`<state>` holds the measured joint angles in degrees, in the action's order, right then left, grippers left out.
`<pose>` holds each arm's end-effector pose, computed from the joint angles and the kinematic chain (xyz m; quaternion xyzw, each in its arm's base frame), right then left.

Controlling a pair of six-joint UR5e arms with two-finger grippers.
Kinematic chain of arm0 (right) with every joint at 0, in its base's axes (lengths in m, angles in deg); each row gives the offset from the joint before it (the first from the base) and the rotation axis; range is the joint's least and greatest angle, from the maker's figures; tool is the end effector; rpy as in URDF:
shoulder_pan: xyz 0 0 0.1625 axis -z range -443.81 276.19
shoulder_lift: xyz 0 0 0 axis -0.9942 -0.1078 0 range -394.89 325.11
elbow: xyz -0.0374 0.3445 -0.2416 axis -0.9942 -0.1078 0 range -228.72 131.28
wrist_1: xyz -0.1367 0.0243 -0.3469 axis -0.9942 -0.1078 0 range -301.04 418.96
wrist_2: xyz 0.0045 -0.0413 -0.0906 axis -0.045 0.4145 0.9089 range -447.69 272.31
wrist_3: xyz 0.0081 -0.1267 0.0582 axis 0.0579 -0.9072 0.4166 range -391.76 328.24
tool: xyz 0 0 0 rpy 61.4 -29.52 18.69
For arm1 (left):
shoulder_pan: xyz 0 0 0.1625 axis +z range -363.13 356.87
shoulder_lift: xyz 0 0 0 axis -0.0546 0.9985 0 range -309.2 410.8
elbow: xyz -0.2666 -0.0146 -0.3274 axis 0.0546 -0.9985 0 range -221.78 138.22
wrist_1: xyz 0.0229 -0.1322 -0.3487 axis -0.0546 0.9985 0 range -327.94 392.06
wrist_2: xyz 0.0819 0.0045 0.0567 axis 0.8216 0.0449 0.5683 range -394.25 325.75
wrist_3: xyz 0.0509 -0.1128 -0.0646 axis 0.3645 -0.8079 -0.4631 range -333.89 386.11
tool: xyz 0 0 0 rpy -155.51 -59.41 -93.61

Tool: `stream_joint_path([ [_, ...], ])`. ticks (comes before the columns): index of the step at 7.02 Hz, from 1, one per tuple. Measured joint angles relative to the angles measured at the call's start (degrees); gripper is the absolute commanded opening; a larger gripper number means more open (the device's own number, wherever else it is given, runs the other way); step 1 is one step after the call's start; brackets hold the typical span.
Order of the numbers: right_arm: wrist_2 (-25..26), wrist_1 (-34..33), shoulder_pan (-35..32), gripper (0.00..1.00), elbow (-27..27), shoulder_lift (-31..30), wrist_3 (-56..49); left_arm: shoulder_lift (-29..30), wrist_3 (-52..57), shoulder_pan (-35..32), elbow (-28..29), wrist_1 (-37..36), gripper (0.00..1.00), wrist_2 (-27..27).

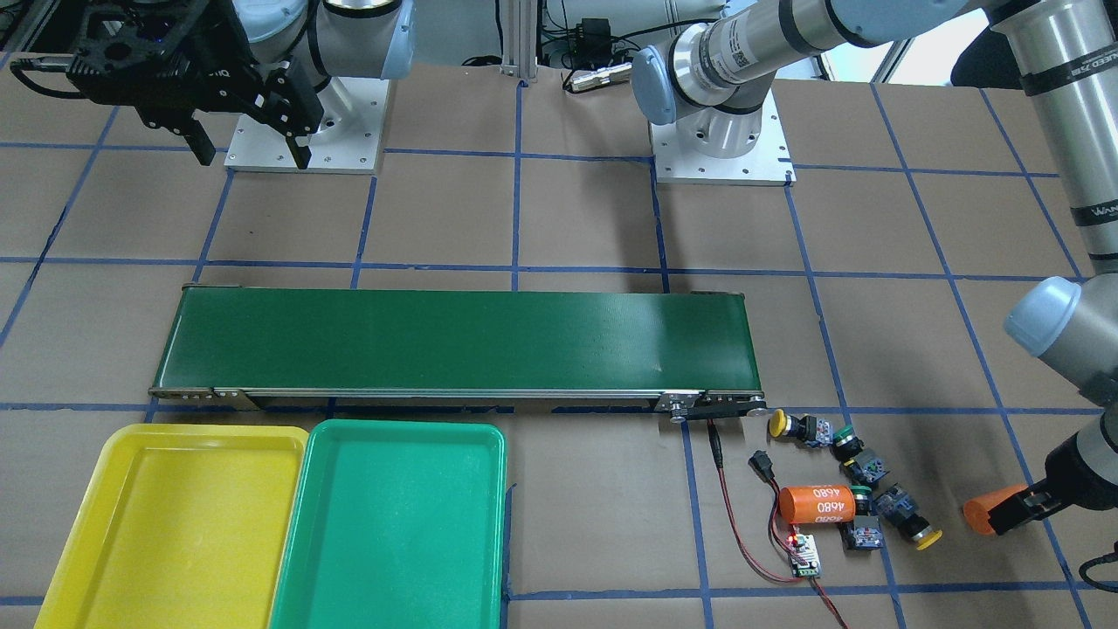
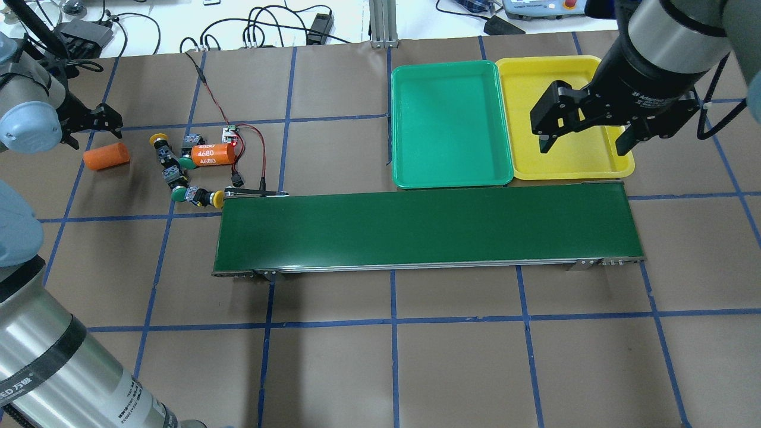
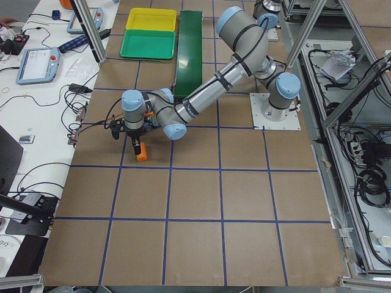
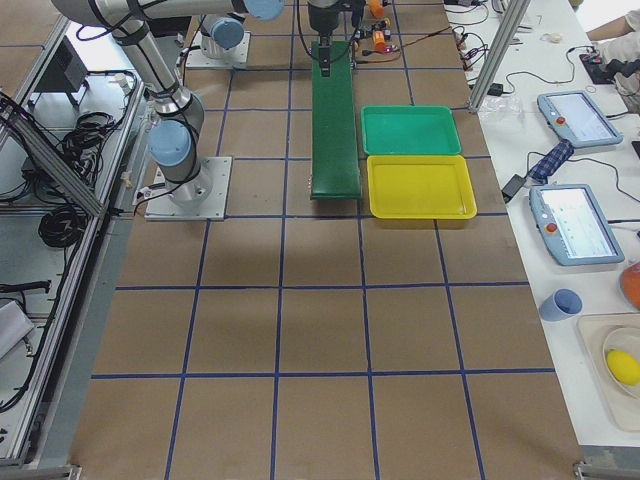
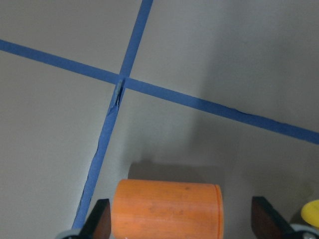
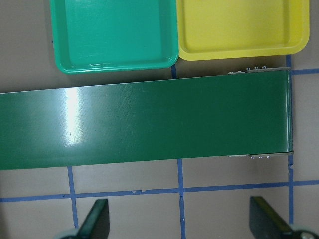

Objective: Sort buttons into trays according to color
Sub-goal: 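Carry the orange cylinder with the left gripper onto the conveyor belt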

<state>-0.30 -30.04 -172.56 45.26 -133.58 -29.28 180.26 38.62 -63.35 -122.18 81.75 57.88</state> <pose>0.1310 -0.3955 0.4760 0.0318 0.9987 -0.0322 0.0231 0.2338 -0.6664 0.1958 -0.1511 0.9841 -0.0781 0.0501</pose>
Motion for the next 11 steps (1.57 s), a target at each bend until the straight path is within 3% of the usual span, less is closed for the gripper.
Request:
stream_joint_path([
  [11, 0.8, 0.9, 0.6, 1.00, 0.8, -0.5, -0.5, 2.1, 1.4, 0.5, 0.0, 0.0, 1.00, 2.5],
])
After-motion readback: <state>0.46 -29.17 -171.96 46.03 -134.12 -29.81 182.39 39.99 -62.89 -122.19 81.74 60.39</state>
